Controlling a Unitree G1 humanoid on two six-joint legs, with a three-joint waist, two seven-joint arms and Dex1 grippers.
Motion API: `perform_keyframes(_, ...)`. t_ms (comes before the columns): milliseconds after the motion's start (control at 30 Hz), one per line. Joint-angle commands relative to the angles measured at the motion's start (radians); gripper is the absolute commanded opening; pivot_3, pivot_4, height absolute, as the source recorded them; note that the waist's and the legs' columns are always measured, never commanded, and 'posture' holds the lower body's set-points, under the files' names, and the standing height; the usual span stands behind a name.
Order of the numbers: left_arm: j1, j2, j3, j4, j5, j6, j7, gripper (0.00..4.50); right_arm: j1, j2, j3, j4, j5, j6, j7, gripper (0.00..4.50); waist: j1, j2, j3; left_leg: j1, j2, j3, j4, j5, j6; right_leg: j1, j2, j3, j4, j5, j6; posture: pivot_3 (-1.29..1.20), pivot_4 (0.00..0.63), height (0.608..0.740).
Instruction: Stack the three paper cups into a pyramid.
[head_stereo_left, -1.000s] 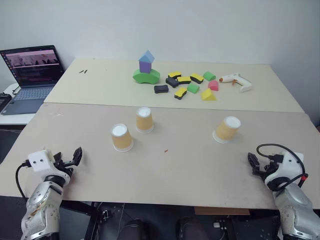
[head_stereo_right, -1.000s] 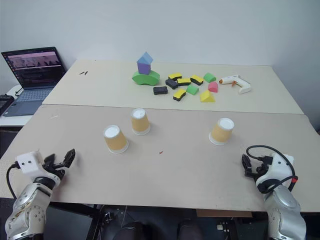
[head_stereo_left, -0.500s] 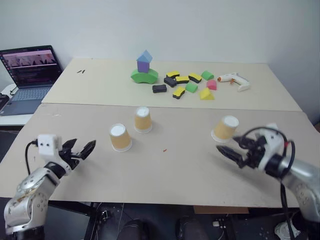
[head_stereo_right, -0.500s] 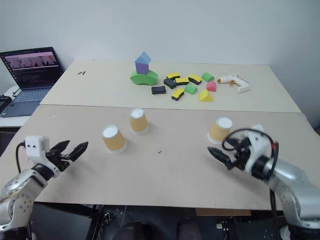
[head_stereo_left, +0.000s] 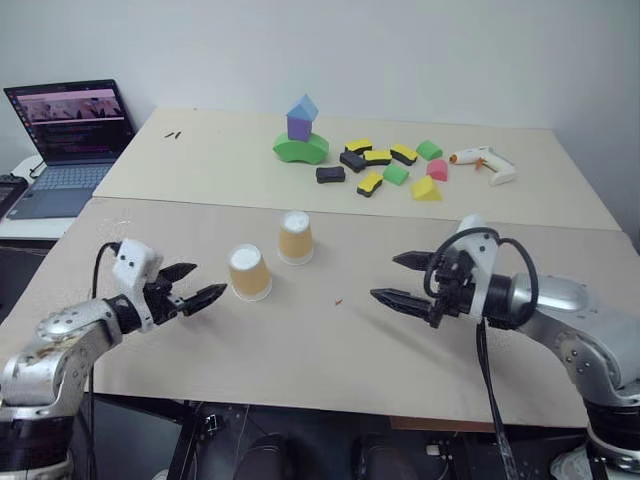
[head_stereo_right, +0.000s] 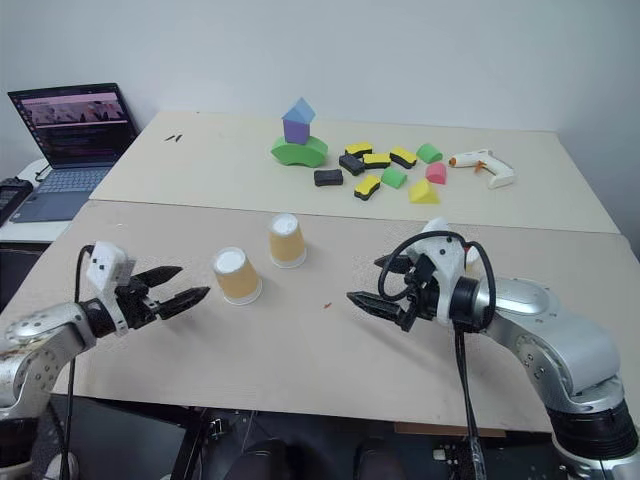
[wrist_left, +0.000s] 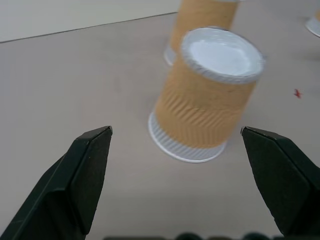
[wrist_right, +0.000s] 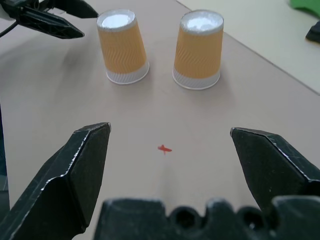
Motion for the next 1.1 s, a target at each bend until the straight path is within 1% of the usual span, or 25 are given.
perform_keyframes(33, -0.08, 0.026, -0.043, 0.069, 0.046, -0.064, -0.081, 4.41, 0.002, 0.012, -0.015, -0.018, -0.007, -0.019, -0.015, 4.5, 0.0, 0.0, 0.0, 0.0, 0.0, 0.0, 0.0, 0.0, 0.0, 0.0, 0.0, 0.0, 0.001, 0.0, 0.0, 0.0, 0.15, 0.74)
perform_keyframes(300, -0.278, -0.012, -0.159, 0.347, 0.17, -0.216, -0.192, 4.41, 0.003, 0.04, -0.029, -0.031, -0.008, -0.014, -0.047, 4.5, 0.0, 0.0, 0.0, -0.001, 0.0, 0.001, 0.003, 0.0, 0.001, 0.0, 0.001, -0.001, 0.003, 0.0, 0.001, 0.0, 0.15, 0.74)
perform_keyframes(400, -0.358, -0.046, -0.211, 0.422, 0.202, -0.261, -0.247, 4.41, 0.006, 0.049, -0.039, -0.039, -0.006, -0.014, -0.066, 4.5, 0.002, 0.0, 0.0, -0.002, 0.0, 0.001, 0.005, 0.0, 0.002, 0.0, 0.002, -0.002, 0.003, 0.0, 0.001, 0.0, 0.15, 0.74)
perform_keyframes(500, -0.4, -0.076, -0.242, 0.454, 0.223, -0.288, -0.285, 4.41, 0.013, 0.051, -0.043, -0.044, -0.01, -0.016, -0.078, 4.5, 0.005, -0.001, 0.0, -0.004, 0.0, 0.001, 0.008, -0.001, 0.004, 0.0, 0.004, -0.003, 0.003, 0.001, 0.002, 0.0, 0.15, 0.74)
perform_keyframes(700, -0.472, -0.111, -0.258, 0.493, 0.24, -0.304, -0.33, 4.41, 0.028, 0.053, -0.052, -0.058, -0.007, -0.015, -0.1, 4.5, 0.007, -0.001, 0.0, -0.007, 0.0, 0.0, 0.014, -0.001, 0.005, 0.0, 0.009, -0.004, 0.005, 0.001, 0.004, 0.0, 0.15, 0.74)
perform_keyframes(767, -0.492, -0.116, -0.259, 0.501, 0.249, -0.308, -0.335, 4.41, 0.037, 0.055, -0.059, -0.067, -0.005, -0.014, -0.11, 4.5, 0.008, -0.001, 0.0, -0.011, 0.001, -0.001, 0.019, -0.002, 0.006, -0.002, 0.013, -0.005, 0.006, 0.001, 0.004, 0.0, 0.15, 0.74)
perform_keyframes(1100, -0.52, -0.118, -0.253, 0.485, 0.25, -0.291, -0.352, 4.41, 0.053, 0.062, -0.06, -0.079, -0.003, -0.018, -0.133, 4.5, 0.008, -0.001, 0.0, -0.015, 0.001, -0.002, 0.023, -0.004, 0.01, -0.002, 0.013, -0.005, 0.006, 0.004, 0.009, 0.0, 0.15, 0.74)
